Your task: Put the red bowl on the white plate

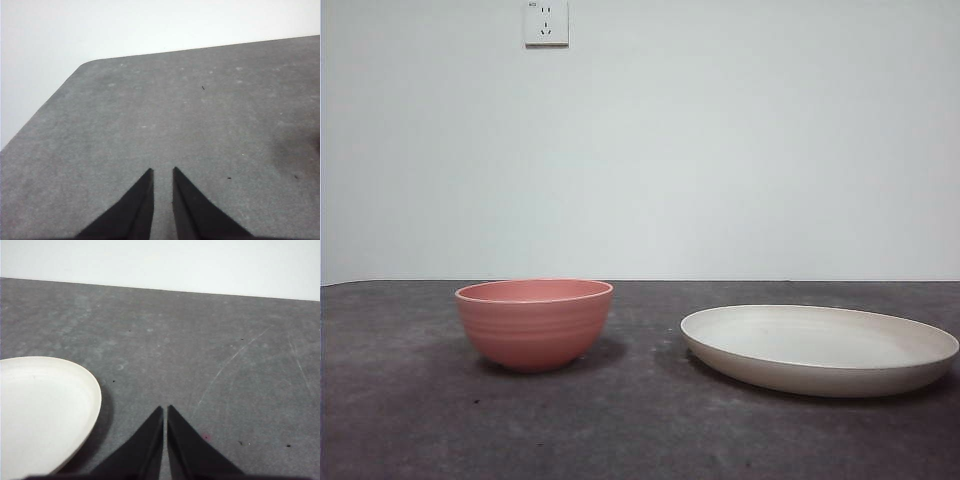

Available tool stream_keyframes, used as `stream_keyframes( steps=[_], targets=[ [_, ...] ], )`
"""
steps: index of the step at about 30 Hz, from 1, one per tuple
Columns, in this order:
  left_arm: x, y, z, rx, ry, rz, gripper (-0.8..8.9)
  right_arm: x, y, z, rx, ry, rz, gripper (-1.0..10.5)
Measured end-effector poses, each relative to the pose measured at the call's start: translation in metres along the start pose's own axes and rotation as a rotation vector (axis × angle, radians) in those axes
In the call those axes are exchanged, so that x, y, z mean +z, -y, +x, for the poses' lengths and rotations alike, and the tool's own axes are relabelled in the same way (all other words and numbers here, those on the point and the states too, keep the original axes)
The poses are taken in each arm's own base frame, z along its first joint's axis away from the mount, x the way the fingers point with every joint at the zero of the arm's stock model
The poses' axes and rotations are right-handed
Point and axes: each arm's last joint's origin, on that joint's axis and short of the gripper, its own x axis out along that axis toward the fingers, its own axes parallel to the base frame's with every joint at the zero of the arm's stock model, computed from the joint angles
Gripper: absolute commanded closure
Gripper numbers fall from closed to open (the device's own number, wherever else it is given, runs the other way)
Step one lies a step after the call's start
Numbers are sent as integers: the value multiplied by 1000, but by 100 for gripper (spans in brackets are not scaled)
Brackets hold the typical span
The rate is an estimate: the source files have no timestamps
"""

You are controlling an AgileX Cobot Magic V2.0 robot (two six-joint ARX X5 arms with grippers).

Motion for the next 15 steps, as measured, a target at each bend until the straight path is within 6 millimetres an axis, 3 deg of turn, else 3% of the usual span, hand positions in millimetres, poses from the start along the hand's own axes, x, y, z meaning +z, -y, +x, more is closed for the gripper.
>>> stream_keyframes(
  steps=[9,15],
  targets=[
    [0,0,0,0,0,-330,745,1,0,0,3,12,256,941],
    [0,0,0,0,0,-470,771,1,-1,0,37,10,314,941]
  ],
)
